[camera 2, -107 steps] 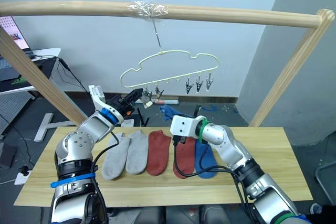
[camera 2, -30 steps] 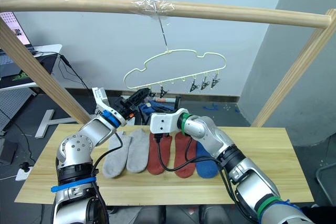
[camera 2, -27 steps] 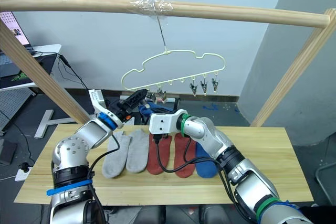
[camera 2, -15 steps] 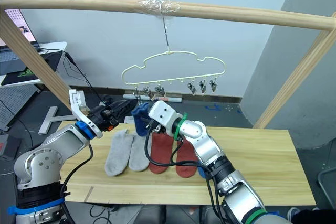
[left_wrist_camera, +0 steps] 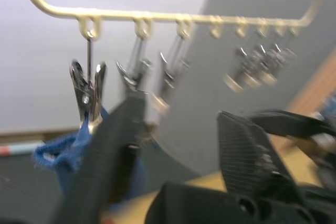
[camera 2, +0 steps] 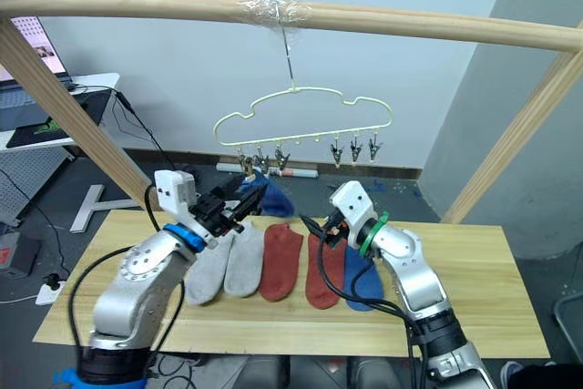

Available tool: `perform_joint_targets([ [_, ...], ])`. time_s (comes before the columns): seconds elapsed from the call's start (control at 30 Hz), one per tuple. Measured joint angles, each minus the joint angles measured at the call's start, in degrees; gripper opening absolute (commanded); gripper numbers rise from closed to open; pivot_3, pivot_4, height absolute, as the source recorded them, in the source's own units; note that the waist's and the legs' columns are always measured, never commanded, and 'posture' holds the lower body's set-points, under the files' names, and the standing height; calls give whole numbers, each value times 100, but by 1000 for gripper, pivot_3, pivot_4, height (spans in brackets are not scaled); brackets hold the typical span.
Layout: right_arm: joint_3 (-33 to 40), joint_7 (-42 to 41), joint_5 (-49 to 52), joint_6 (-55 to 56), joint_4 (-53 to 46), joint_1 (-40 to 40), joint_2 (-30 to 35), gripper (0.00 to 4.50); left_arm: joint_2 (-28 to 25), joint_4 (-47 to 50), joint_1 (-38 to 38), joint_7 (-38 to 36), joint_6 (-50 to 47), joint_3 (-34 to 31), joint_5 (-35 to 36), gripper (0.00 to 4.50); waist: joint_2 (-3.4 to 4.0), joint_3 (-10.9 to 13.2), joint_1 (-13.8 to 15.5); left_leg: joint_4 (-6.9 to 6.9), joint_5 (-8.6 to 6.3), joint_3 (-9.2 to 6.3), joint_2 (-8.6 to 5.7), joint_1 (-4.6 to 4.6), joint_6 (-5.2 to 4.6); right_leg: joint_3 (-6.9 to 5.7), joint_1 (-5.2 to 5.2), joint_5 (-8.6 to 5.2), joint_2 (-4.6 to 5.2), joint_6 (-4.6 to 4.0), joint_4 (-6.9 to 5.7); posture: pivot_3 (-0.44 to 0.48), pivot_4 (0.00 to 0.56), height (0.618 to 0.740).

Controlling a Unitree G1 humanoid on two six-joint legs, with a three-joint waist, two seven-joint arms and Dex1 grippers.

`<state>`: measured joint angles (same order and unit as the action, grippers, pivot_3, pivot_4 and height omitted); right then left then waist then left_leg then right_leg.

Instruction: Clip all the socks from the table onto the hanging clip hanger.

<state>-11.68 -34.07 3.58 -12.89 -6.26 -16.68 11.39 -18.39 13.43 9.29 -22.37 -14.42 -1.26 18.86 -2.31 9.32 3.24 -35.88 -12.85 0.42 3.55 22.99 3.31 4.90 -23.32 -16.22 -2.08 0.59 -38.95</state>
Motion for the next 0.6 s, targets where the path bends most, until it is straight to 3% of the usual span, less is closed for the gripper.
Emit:
perform_joint_targets([
  [0.27, 415, -107, 722, -756, -1067, 167, 400, 4500, 633, -1237, 518, 674, 1118, 104, -933, 2279, -3, 10, -40, -5, -1, 4, 0, 2, -2, 7, 0, 4, -12, 7, 2, 162, 141, 740],
  [0.6, 495, -200, 1362, -1391, -1608, -294, 604, 4500, 967, -2115, 993, 813, 1631, 9, -1103, 2279, -4, 11, -42, -11, -1, 7, -3, 4, -2, 10, 1, 9, -14, 16, 2, 142, 146, 740],
])
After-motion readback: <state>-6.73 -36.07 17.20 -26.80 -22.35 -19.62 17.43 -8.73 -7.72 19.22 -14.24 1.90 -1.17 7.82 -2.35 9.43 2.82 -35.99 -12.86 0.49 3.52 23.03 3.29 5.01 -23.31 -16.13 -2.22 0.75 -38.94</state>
